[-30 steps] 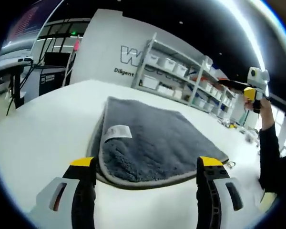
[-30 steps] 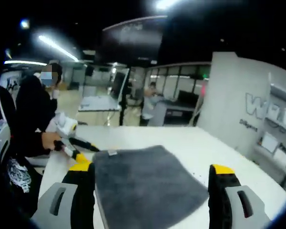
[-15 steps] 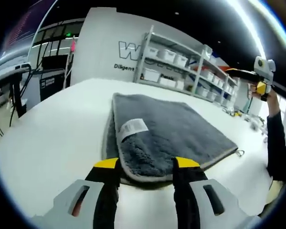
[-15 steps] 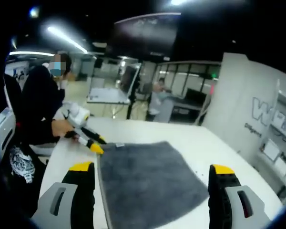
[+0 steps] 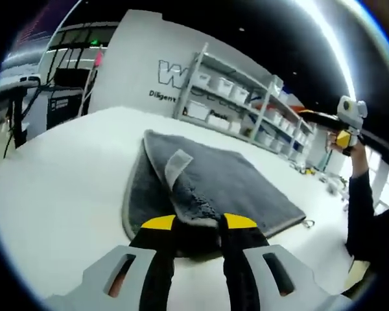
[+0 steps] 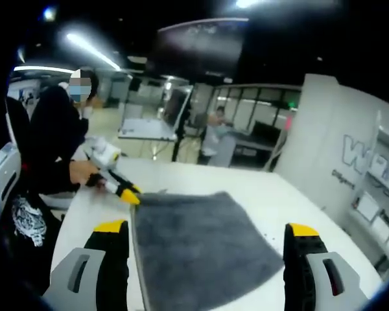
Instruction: Open the folded towel by lifting each exposed corner and separating the folded layers until the towel lies flat within the target outline without major curled edges
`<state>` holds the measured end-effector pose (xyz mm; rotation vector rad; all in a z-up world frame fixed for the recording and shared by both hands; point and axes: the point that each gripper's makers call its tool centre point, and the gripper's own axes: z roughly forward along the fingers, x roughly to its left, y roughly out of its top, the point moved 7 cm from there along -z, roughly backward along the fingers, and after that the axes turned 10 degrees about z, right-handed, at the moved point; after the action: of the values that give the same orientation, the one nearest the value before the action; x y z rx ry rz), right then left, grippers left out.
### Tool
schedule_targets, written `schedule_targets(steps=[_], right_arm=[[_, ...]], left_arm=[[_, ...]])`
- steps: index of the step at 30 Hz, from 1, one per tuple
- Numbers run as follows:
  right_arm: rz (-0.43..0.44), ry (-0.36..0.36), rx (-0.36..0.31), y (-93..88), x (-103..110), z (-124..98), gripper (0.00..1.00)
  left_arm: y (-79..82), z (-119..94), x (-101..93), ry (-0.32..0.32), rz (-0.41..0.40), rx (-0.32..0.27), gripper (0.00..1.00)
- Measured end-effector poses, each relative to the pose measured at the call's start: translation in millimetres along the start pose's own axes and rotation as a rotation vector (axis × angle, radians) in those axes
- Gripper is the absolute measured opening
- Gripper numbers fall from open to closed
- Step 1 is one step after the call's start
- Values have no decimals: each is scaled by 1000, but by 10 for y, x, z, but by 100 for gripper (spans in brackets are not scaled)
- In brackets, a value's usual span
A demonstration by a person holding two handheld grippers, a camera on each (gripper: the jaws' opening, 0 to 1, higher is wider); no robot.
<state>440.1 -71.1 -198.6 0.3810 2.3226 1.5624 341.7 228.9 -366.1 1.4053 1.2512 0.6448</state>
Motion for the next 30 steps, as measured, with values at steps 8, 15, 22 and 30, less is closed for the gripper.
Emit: schedule_targets(steps=[8,15,22,30], right_arm=[[-3,-4,-3,5,10,3,100],[-6,-8,-9,16,11,-12,100],[-9,-13,-12,22,-4,-5,100],[-10,-28,-23,45,-29,-26,99]], left_arm=[[9,-7,-64,-58,-110,-48,26],[19,12,-38,-37,-143,-69,15],[26,37,-2,20,-122,-105,3],[58,41,-39,6,-147,-136,2]])
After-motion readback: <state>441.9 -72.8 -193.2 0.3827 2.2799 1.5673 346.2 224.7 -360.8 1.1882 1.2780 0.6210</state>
